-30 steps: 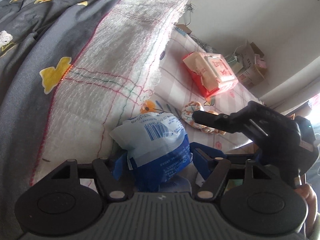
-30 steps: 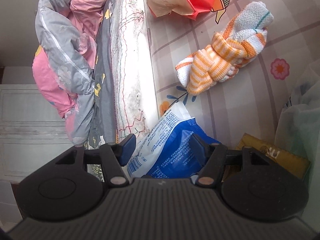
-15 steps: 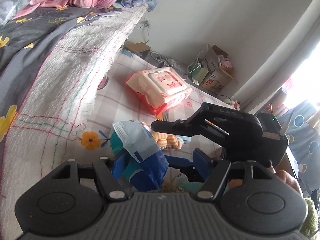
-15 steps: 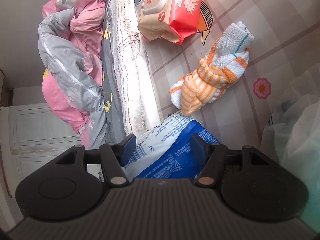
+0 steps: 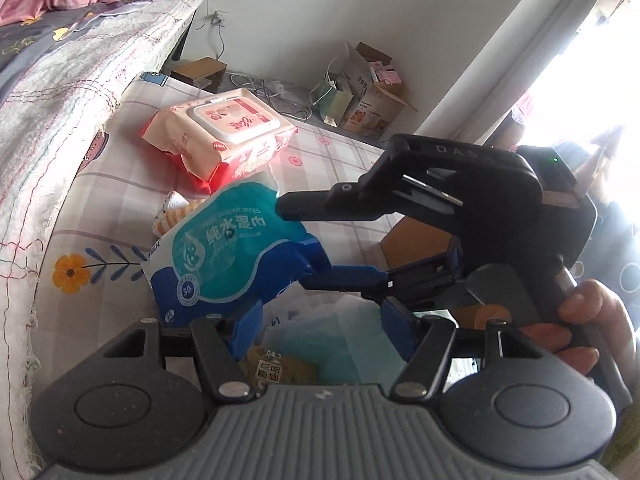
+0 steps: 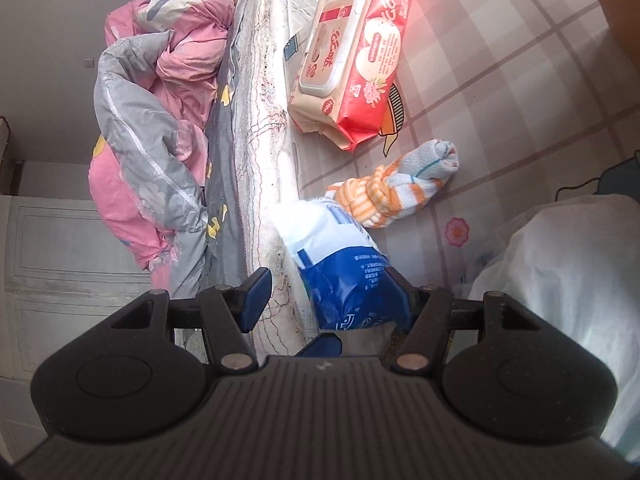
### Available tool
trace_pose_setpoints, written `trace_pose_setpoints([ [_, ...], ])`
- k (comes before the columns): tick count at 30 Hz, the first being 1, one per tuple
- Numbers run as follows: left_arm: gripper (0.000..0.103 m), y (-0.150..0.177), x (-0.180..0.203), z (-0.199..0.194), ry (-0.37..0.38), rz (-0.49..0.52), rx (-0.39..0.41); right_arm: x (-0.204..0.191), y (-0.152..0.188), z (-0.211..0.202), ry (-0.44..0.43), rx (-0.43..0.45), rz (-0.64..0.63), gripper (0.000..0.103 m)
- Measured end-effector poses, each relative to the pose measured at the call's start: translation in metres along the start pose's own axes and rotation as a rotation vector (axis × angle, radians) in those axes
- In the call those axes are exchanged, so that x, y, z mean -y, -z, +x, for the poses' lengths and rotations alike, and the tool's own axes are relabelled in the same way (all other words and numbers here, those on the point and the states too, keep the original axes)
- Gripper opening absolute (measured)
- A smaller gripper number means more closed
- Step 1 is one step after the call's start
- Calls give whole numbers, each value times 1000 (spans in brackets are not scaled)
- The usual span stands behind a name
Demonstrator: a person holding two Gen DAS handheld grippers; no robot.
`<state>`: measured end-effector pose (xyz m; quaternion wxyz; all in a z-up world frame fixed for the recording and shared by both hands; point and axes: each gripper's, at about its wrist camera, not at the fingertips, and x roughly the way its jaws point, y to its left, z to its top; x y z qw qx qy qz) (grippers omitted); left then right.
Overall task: Organize soft objects
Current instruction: 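Grasp the wet wipes pack with the right gripper and lift it, then carry the wet wipes pack with the right gripper into the cardboard box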
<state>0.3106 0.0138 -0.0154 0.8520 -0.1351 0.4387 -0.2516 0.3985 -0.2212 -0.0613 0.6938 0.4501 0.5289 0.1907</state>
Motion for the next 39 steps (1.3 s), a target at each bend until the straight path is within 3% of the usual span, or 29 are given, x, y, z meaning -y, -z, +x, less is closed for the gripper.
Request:
trace_pose_setpoints([
  [5,66,4,-9,-13,-28,-7,4,2,-4,-12,57,32,-38,60],
  [13,66,-2,-52,-21,-121,-159,-39,-11,-12,-11,223,80,-164,61],
  [18,66,-5,-64,-13,-154,-184,-65,-10,-22,1,325,68,-203,64],
  [29,74,-19,-76,41,-72,-271,-198,-5,-31,22,226,-13,-161,69],
  [34,80,-22,-78,51,-74,-293,-203,-6,-31,32,222,-45,-179,68],
  [39,80,-25,-75,49,-84,-287,-179,1,-32,37,218,-49,-170,57],
])
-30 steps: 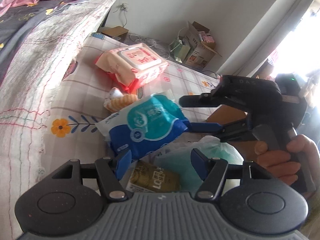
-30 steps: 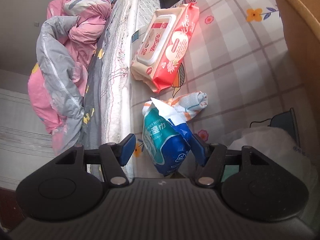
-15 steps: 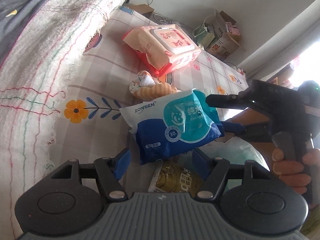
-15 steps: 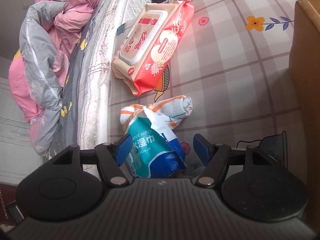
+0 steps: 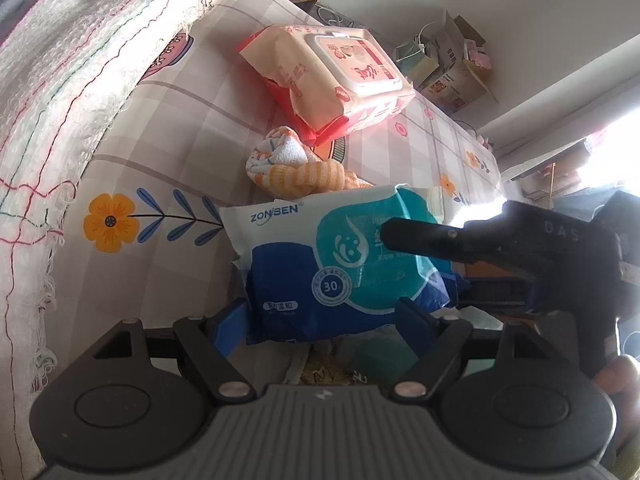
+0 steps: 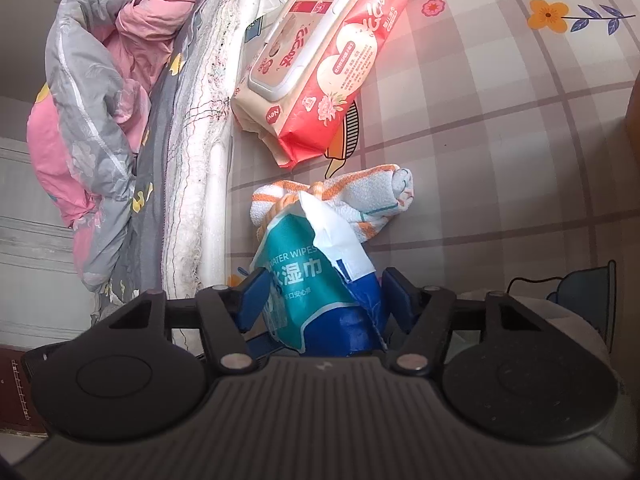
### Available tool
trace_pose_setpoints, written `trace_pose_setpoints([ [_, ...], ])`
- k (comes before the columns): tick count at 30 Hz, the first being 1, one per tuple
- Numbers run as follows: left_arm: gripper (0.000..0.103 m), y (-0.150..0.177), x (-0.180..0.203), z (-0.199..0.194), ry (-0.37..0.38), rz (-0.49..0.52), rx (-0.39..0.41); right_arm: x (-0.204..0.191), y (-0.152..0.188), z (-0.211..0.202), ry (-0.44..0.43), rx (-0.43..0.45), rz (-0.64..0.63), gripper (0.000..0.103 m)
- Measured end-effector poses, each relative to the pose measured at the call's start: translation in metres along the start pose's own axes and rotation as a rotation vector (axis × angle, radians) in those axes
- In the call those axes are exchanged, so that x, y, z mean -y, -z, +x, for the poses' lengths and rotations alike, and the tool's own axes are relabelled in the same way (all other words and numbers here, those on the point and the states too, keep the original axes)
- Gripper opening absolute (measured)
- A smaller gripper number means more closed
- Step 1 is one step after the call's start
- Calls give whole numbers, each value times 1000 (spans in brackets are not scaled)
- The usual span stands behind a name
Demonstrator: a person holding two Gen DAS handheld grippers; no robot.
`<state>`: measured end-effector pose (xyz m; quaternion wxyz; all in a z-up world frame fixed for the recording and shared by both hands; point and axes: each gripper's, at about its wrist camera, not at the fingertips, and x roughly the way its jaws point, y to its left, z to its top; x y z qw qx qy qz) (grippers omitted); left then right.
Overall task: Organize soft objects
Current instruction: 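Carry the wet wipes pack with the right gripper into the cardboard box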
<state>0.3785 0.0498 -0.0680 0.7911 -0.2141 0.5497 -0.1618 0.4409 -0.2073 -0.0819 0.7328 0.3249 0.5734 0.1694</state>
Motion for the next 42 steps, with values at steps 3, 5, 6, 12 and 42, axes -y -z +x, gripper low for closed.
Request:
trace_pose_setpoints([
  [3,79,0,6,-3,-25,21,14,3,2,-1,-38,-2,9,46],
  [5,79,1,6,-4,-28,20,18,3,4,-3,-60,-4,13,40],
  [6,79,1,5,-7,-25,14,21,3,5,-5,-72,-5,15,39],
  [12,79,10,12,-34,-12,27,66,-5,14,-26,-148,-5,19,31],
  [42,76,148,278,-24,272,481,-64,131,143,-367,-162,368,-35,25],
])
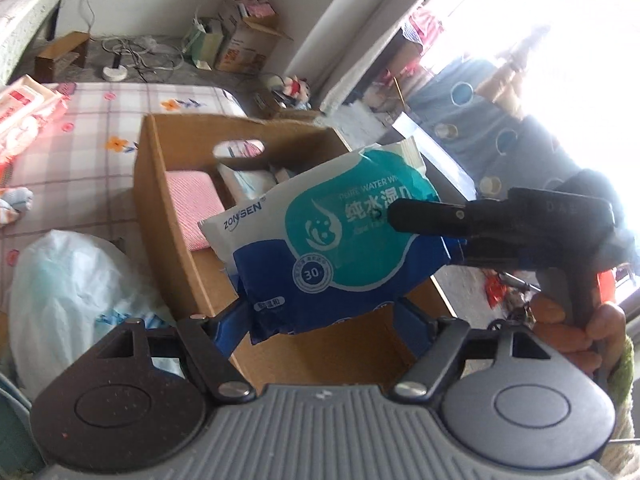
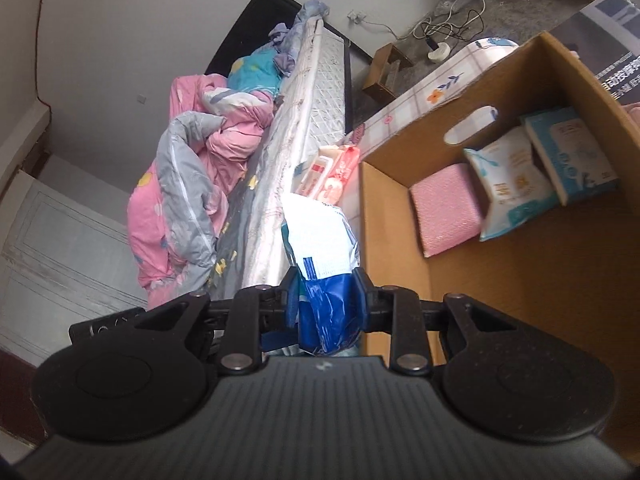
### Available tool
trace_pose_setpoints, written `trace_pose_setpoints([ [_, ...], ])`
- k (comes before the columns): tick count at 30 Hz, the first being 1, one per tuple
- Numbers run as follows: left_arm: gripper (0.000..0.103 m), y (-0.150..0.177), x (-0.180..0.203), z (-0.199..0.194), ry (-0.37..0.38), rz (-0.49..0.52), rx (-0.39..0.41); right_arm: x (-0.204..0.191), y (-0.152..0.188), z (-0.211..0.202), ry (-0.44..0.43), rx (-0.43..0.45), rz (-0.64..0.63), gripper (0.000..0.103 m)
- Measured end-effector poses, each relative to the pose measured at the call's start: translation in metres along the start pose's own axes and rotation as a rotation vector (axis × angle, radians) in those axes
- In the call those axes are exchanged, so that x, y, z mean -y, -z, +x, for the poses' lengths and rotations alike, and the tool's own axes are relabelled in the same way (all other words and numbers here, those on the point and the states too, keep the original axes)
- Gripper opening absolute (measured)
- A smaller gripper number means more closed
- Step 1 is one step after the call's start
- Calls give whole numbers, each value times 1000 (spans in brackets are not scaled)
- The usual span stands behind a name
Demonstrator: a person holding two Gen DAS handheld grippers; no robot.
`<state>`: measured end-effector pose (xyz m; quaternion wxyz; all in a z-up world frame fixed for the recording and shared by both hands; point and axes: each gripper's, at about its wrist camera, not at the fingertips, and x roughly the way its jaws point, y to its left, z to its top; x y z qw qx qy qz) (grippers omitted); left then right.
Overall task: Organize soft objects
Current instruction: 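Carry the wet wipes pack with the right gripper into the cardboard box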
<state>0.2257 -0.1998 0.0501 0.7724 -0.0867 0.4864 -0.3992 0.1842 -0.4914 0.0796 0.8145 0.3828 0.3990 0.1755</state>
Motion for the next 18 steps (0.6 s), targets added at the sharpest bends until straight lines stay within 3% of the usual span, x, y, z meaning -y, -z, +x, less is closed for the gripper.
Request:
trace_pose_setpoints([
  [4,75,10,2,1,-1,22,11,25,5,-19,82,-49,-35,24],
  [8,75,17,-6,-15,-38,0,58,48,10,-7,154,-171,-76,24],
  [13,76,15,-18,-35,-103,-35,111,58,8,52,164,-382,-166,23],
  [15,76,17,-24,-42,-127,-53,129,51,1,73,118,-446,-243,22],
  [18,76,19,-32,-48,-166,-82,151,39,-16,106,141,-500,-350,25],
])
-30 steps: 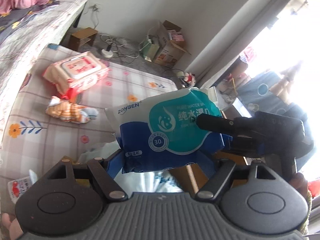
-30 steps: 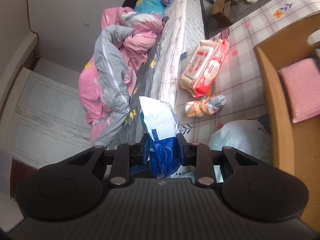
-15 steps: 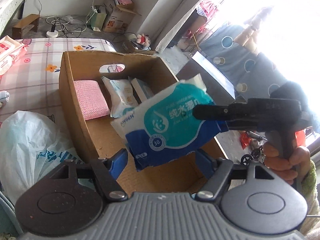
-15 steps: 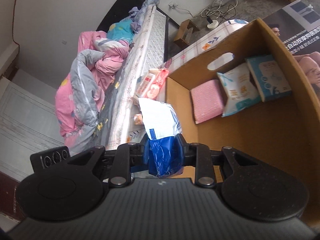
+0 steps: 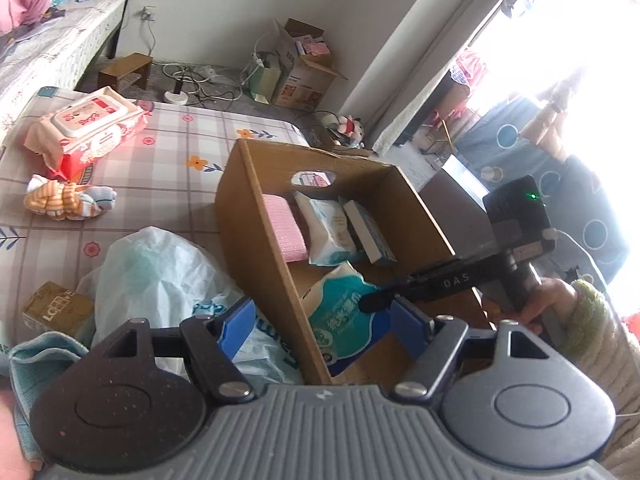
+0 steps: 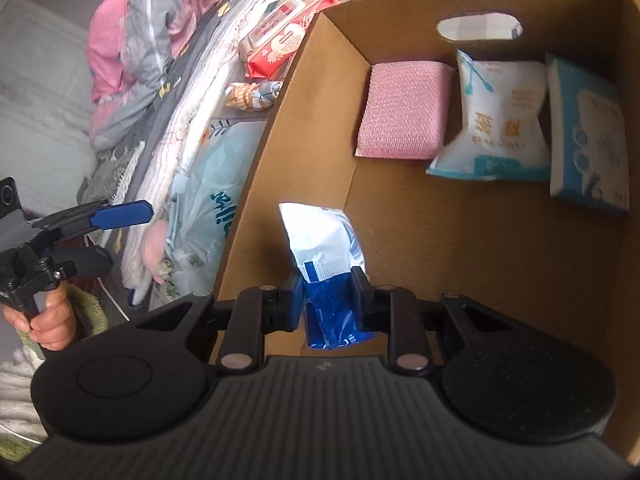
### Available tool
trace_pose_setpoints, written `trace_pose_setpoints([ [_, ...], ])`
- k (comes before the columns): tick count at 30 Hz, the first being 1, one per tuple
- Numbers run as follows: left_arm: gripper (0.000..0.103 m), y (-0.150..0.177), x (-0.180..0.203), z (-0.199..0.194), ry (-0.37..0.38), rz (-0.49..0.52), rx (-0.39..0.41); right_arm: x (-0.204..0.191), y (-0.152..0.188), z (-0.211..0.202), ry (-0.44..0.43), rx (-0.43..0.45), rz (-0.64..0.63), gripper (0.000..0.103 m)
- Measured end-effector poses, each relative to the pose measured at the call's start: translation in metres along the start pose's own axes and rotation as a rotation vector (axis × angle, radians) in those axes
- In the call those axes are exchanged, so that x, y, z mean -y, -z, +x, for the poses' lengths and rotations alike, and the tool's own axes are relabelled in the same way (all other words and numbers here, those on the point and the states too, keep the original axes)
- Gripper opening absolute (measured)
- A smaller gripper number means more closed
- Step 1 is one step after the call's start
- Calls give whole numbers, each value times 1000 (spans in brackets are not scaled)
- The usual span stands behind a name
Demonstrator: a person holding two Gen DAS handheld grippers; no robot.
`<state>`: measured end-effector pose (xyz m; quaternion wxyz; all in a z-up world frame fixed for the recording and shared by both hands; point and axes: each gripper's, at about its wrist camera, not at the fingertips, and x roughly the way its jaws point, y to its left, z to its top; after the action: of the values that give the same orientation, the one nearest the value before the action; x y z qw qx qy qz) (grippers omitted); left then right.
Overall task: Organize soft objects
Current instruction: 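Carry the wet wipes pack with the right gripper into the cardboard box, then lower the wet wipes pack beside the pink sponge and release it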
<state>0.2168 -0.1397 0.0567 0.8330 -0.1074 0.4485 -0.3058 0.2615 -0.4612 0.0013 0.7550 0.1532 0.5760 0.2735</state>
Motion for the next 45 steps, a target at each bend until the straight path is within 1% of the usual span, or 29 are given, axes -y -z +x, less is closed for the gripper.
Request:
trace_pose_setpoints([
  [2,76,1,-6,-1,-9,-17,3,-2,-22,8,84,36,-49,32],
  [4,76,4,-11,-3,-11,-27,3,3,-39,14,145,74,-66,38],
  [6,76,7,-15,-4,-20,-27,3,12,-50,19,161,116,-46,39],
  [7,76,8,-16,-5,-27,-27,4,17,-52,20,169,148,-30,41],
  [8,76,11,-18,-7,-34,-23,7,21,-51,19,169,174,-7,44],
  [10,76,15,-21,-9,-42,-23,13,31,-47,15,157,225,59,46],
  [12,76,19,-25,-12,-39,-24,19,39,-38,9,157,271,127,50],
  [14,77,25,-28,-14,-30,-28,20,47,-25,6,168,293,216,60],
  [16,77,29,-31,-15,-23,-37,16,54,-15,9,155,299,301,68],
  [17,77,31,-33,-16,-23,-41,12,58,-10,14,136,297,342,68],
  [19,77,36,-35,-18,-27,-45,9,58,-6,27,102,286,371,68],
  [20,77,38,-35,-20,-31,-49,10,56,-5,35,106,279,366,69],
  [21,77,40,-37,-22,-34,-51,12,52,-6,41,132,277,351,68],
  [22,77,42,-38,-24,-37,-55,14,43,-7,49,175,273,317,61],
  [23,77,43,-40,-27,-41,-63,18,40,-8,55,187,266,310,51],
  [25,77,45,-45,-31,-50,-76,25,35,-7,66,219,249,303,48],
  [28,77,47,-48,-35,-59,-87,33,23,-7,67,246,229,170,42],
  [32,77,48,-49,-40,-58,-87,41,12,-8,64,256,160,-43,39],
  [35,77,49,-48,-43,-62,-80,44,11,-8,61,249,108,-123,38],
  [38,77,51,-49,-47,-69,-78,51,2,-5,59,299,63,-270,35],
  [39,77,52,-49,-49,-72,-81,53,1,-5,58,327,55,-284,35],
  [40,77,52,-49,-49,-73,-83,54,2,-8,59,351,46,-268,35],
  [42,77,53,-50,-51,-73,-88,57,9,-12,55,335,48,-177,37],
  [43,77,54,-50,-51,-72,-90,57,17,-12,51,309,60,-101,45],
  [44,77,54,-51,-50,-71,-92,56,22,-14,49,269,77,-15,59],
  [45,77,54,-51,-50,-71,-95,53,28,-14,48,232,103,81,68],
])
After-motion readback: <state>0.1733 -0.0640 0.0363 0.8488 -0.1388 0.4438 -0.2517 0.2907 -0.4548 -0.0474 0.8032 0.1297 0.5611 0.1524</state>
